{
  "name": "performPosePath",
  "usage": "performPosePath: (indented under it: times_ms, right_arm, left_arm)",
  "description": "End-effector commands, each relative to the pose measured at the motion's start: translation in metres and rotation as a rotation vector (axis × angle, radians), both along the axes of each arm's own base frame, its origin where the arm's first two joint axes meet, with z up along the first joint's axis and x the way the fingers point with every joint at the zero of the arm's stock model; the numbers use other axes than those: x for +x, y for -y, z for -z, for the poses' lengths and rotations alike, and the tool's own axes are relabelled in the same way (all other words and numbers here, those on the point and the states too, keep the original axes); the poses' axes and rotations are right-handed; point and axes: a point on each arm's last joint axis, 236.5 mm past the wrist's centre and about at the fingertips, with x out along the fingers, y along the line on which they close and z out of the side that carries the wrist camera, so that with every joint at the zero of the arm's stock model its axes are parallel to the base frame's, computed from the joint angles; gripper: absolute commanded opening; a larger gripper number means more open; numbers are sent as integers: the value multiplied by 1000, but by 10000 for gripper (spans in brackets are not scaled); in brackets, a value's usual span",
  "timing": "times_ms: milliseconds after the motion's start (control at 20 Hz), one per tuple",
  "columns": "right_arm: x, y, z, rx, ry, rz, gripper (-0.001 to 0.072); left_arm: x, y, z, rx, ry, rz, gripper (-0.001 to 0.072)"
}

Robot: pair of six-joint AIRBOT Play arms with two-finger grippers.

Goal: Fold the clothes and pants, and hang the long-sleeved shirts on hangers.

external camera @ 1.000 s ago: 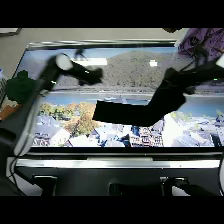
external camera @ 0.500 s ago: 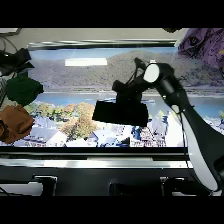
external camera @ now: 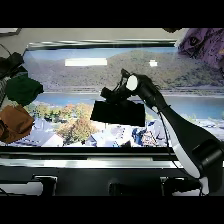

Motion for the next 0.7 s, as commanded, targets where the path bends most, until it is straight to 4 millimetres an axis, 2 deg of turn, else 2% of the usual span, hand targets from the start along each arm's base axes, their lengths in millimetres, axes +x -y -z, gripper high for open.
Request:
performPosePath:
  times_ms: [0, 50, 100, 150, 200, 300, 400, 500, 550, 600, 650]
  right_arm:
    - [-8, -20, 2, 14, 22, -49, 302]
    - [-10, -24, 0, 21, 30, -65, 375]
    - [-10, -25, -2, 30, 41, -75, 404]
    - [-7, -25, -9, 38, 66, -77, 513]
    - [-2, -22, -20, 46, 105, -78, 562]
    - [10, -3, -49, 49, 159, -70, 562]
    - [29, 47, -80, 20, 194, -31, 563]
    - [45, 121, -102, -28, 224, 3, 627]
    - [48, 167, -103, -67, 214, 24, 634]
    - [48, 210, -98, -101, 188, 42, 668]
    - [46, 254, -89, -130, 157, 67, 670]
  left_arm:
    - [-1, -2, 2, 1, -5, -3, 19]
    - [0, -2, 2, 0, -7, -3, 19]
    - [0, -2, 3, 1, -8, -3, 19]
    - [0, -2, 4, 0, -11, -3, 19]
    - [1, -1, 6, -1, -14, -1, 19]
    - [1, 2, 7, -1, -16, 6, 19]
    - [2, 8, 7, -1, -17, 17, 19]
    - [2, 14, 7, -1, -17, 29, 19]
    - [3, 17, 7, -2, -16, 35, 19]
    - [3, 19, 7, -2, -16, 40, 19]
    - [3, 22, 7, -1, -16, 45, 19]
